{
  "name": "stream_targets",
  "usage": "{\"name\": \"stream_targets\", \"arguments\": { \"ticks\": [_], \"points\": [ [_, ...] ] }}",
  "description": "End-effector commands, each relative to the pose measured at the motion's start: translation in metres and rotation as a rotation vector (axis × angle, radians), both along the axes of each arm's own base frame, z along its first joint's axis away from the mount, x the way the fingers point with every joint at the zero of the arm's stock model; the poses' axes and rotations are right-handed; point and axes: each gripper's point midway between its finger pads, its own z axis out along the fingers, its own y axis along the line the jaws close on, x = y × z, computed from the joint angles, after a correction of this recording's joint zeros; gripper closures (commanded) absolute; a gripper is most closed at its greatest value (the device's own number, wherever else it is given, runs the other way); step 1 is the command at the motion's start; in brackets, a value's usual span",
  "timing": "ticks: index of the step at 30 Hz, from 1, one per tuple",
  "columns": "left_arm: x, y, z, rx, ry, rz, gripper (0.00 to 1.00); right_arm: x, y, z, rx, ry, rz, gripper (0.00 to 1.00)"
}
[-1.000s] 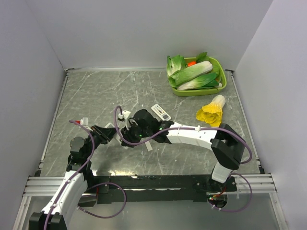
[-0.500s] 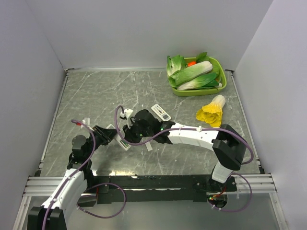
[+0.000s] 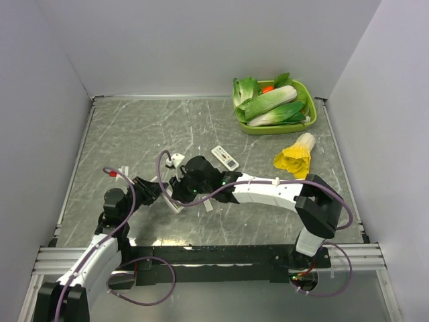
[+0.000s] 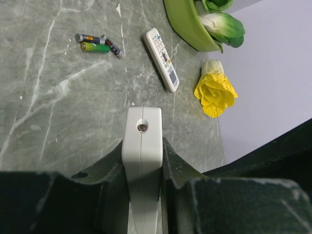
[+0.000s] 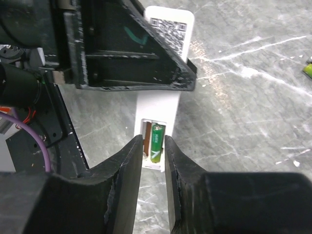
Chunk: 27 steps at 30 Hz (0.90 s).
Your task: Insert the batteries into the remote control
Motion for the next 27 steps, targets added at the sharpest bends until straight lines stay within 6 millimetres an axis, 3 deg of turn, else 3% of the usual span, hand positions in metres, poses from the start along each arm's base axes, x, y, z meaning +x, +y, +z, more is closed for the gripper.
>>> {"name": "stream_targets", "arguments": {
  "ticks": [1, 11, 12, 27],
  "points": [
    [0.004, -0.001, 0.010, -0.016, -0.033, 0.008, 0.98, 0.002, 0.019, 0.007, 0.025, -0.016, 0.002, 0.66],
    [0.004, -0.002, 0.013, -0.016, -0.039, 0.016, 0.98, 0.003, 0.025, -0.011, -0.029, -0.023, -0.023, 0.66],
    [0.003, -0.002, 0.013, -0.017, -0.038, 0.013, 0.98, 0.002, 0.021, -0.019, -0.065, -0.014, -0.026, 0.66],
    [0.004, 0.001, 0.011, -0.030, -0.012, 0.047, 0.98, 0.011, 0.013, -0.047, -0.217, -0.093, -0.105, 0.69]
  ]
}}
